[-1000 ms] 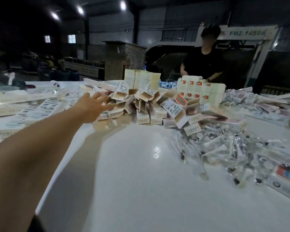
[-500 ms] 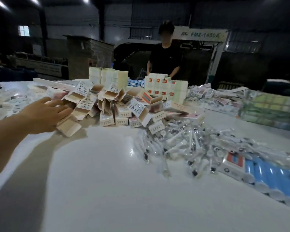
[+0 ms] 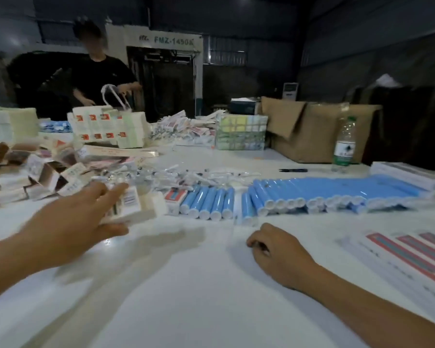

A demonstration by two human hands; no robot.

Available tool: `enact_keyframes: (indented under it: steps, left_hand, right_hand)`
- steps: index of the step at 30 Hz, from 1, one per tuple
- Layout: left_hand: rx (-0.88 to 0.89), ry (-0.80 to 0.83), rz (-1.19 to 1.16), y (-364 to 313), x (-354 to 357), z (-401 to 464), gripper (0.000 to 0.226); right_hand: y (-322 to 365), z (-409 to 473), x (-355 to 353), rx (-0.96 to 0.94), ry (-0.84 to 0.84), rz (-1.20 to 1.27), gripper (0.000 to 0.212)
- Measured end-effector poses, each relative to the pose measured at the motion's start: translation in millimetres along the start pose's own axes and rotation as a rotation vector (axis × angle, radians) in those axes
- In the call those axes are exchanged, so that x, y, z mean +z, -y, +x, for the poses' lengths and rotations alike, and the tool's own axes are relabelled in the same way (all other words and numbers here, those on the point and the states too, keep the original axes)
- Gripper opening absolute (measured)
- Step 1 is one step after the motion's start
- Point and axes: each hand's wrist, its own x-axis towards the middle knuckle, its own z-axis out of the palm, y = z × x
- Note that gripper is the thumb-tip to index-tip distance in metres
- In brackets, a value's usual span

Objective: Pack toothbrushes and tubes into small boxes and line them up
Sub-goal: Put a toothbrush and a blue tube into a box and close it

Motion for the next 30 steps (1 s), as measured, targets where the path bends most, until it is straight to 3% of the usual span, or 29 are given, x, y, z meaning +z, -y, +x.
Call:
enact_keyframes:
  steps: [4, 6, 10, 16, 23, 26, 30]
  left_hand:
    - [0.164, 0.057, -0.052, -126, -4, 11, 0.076]
    - [0.144, 0.169, -0.036, -157, 1, 23, 0.066]
    - [0.124, 0.178, 0.021, -191, 16, 19, 0.062]
    - [0.125, 0.061, -0.004, -198, 29, 16, 0.066]
    - [0.17, 0.03, -0.08, -199, 25, 11, 0.066]
    - [0.169, -0.005, -0.125, -196, 25, 13, 0.064]
    - [0.165, -0.01, -0.142, -192, 27, 13, 0.065]
  right_hand:
    - [-10, -6, -3, 0.042, -0.023, 0.144, 0.024]
    - [-18, -7, -5, 0.137, -0.072, 0.278, 0.023]
    - [-26, -11, -10, 0.268, -0.182, 0.439, 0.022]
    - [-17, 48, -35, 0.22, -0.107, 0.086, 0.023]
    - [7, 129, -10, 0.208, 0.2, -0.404, 0.018]
    - [6, 149, 4, 0.236, 0.274, -0.447, 0.009]
    - [3, 159, 2, 0.34, 0.317, -0.397, 0.021]
